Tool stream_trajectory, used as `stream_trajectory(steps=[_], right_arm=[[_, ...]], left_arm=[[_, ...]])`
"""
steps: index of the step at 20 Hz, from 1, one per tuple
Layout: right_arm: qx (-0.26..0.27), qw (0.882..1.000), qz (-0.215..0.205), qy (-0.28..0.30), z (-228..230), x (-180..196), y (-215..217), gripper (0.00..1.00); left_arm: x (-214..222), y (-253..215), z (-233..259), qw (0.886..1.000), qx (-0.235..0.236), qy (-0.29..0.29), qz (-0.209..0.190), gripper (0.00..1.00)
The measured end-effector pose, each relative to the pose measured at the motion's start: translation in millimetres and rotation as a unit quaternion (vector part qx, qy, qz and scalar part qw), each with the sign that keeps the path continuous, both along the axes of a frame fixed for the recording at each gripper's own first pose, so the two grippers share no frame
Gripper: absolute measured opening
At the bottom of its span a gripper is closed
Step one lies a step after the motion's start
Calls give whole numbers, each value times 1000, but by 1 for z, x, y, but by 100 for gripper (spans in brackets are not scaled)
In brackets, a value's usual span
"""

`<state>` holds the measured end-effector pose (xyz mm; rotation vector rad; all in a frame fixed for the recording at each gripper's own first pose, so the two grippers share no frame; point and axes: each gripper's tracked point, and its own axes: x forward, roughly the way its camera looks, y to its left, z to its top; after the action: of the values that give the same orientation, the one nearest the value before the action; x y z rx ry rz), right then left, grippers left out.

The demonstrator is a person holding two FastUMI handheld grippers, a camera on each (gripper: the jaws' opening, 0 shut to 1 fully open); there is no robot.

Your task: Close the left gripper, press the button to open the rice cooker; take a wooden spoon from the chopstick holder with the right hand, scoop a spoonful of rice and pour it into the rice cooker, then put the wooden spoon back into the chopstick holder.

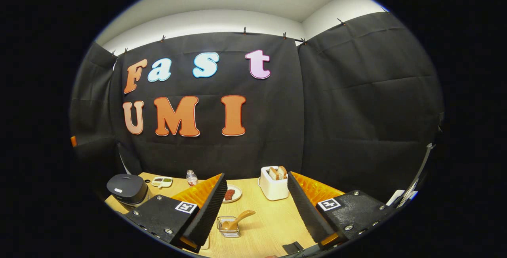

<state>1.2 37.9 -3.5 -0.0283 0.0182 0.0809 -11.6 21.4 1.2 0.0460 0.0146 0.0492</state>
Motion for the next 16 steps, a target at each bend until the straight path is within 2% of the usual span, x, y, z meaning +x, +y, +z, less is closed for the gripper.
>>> stream_trajectory(steps=[4, 11, 13, 16], right_arm=[[2, 1000, 5, 3, -2, 2, 5, 95], [-6, 1000, 9, 3, -3, 3, 11, 95], [-6, 1000, 8, 6, -5, 3, 11, 95], [-11, 1000, 8, 6, -6, 3, 11, 95]], left_arm=[[0, -1, 1, 1000, -11, 0, -6, 100], [0, 5, 0, 1000, 4, 3, 4, 74], [4, 5, -5, 1000, 1, 8, 1, 77], [3, 12, 0, 1000, 5, 2, 10, 22]])
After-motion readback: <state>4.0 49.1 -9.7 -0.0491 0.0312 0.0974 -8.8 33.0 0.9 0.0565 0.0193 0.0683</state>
